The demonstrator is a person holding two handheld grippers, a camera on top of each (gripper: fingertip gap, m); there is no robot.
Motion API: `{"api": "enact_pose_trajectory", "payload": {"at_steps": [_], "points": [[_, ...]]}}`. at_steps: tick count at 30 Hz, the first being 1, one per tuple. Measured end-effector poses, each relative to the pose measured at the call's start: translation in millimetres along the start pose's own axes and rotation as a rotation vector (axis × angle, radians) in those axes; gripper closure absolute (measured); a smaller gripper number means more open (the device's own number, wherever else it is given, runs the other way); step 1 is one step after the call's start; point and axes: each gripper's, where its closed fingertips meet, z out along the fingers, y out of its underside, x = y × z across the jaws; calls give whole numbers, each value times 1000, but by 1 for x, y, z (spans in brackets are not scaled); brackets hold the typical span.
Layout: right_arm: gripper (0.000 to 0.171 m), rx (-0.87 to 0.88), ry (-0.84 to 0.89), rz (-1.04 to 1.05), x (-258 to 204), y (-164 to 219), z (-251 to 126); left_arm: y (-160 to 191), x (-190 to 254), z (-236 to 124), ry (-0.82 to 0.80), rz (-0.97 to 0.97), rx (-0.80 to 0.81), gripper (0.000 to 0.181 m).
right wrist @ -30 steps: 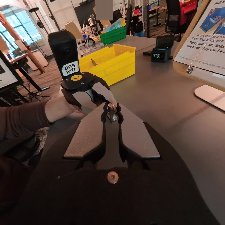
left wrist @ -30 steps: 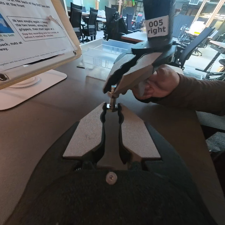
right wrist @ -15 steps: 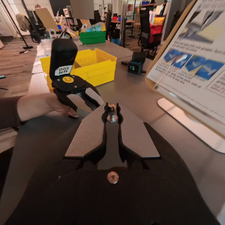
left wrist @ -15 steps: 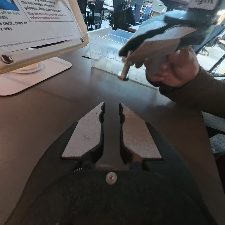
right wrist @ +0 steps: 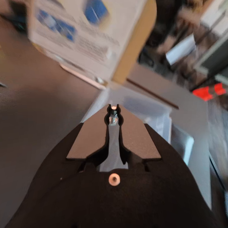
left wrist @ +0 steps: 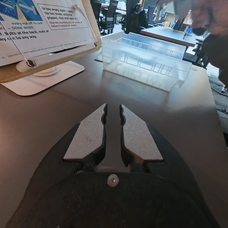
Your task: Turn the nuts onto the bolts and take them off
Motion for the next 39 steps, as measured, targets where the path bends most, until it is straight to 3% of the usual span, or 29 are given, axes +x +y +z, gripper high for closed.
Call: {"api": "enact_pose_trajectory", "payload": {"at_steps": [5, 8, 10, 14, 17, 19, 21, 23, 24, 25, 26, 29, 31, 34, 39], "points": [[166, -431, -15, 61, 29, 122, 54, 4, 0, 2, -11, 14, -21, 164], [165, -556, 28, 80, 41, 159, 75, 4, 0, 2, -13, 17, -22, 164], [163, -567, 57, 77, 50, 164, 87, 5, 0, 2, -10, 16, -24, 164], [134, -539, 99, 92, 56, 142, 90, 5, -1, 2, -13, 14, -29, 164], [131, -368, 96, 69, 39, 86, 72, 6, -1, 3, -12, 23, -35, 164], [127, -219, 15, 53, 3, 40, 54, 7, 0, 4, -11, 32, -42, 164], [125, -32, -238, 69, -69, -8, 28, 8, 1, 5, -13, 37, -50, 164], [128, 160, -681, 90, -165, -44, -16, 7, 0, 4, -19, 38, -46, 164], [141, 232, -863, 95, -203, -52, -36, 7, -2, 3, -25, 39, -43, 164], [156, 255, -970, 98, -230, -52, -42, 7, -3, 3, -33, 39, -42, 164], [153, 234, -1000, 103, -248, -46, -32, 7, -6, 2, -41, 38, -42, 164], [116, 92, -837, 107, -266, -9, 44, 5, -10, -2, -61, 36, -24, 171], [124, 63, -730, 80, -265, 10, 83, 1, -12, -4, -73, 34, 2, 173], [127, 44, -689, -7, -272, 24, 97, 2, -16, -3, -87, 17, -6, 159], [120, 29, -622, -72, -278, 37, 107, 5, -16, 0, -76, 8, -32, 152]]}}
